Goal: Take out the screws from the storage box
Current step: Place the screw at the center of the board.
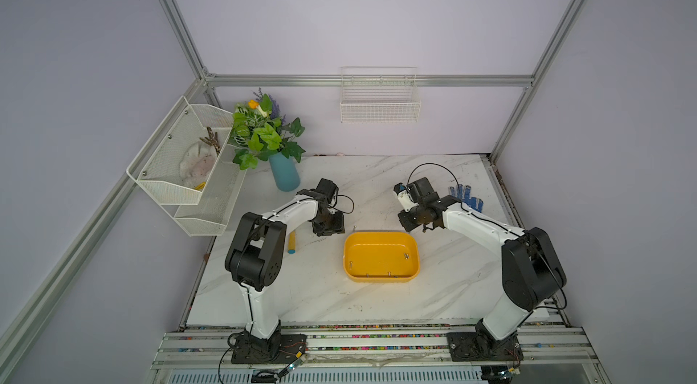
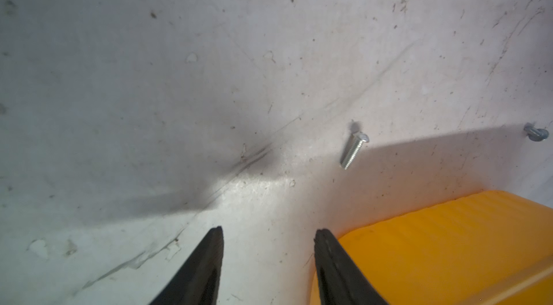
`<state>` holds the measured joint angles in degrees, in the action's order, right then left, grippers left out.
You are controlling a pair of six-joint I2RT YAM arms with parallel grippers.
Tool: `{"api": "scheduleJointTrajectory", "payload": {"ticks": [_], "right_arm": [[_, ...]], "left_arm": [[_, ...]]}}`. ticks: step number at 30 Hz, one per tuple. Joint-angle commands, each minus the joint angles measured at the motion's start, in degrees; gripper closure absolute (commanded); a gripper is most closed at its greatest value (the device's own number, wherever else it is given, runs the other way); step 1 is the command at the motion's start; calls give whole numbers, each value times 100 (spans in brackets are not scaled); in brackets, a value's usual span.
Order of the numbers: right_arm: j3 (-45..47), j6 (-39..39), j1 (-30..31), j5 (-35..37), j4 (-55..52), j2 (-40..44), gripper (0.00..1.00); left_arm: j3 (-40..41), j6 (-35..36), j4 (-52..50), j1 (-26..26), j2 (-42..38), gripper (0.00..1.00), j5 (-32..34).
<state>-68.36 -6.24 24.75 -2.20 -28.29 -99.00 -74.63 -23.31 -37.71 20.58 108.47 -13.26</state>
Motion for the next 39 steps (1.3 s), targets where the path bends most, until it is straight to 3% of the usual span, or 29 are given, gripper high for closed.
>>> {"api": "scheduleJointTrajectory", "payload": {"ticks": [1,14,24,28,34,39], "right_arm": [[10,50,-119,103,260,-279,89],[84,35,-243,195,346,-731,88],[84,175,-243,54,364,-375,83],[-45,284,-235,-123,13,49,76],[278,903,-64,-418,-876,1435,75],[593,1186,752,-34,-1756,2245,75]], "left_arm": [[-43,81,-244,-54,-246,46,34],[-363,-217,-710,-133,-690,40,256],[-967,-417,-768,53,-1241,42,-173],[-1325,-293,-531,565,-1447,42,-230],[-1994,-411,-535,1423,-907,44,-289],[-2025,-513,-499,1715,-470,48,-363]]}}
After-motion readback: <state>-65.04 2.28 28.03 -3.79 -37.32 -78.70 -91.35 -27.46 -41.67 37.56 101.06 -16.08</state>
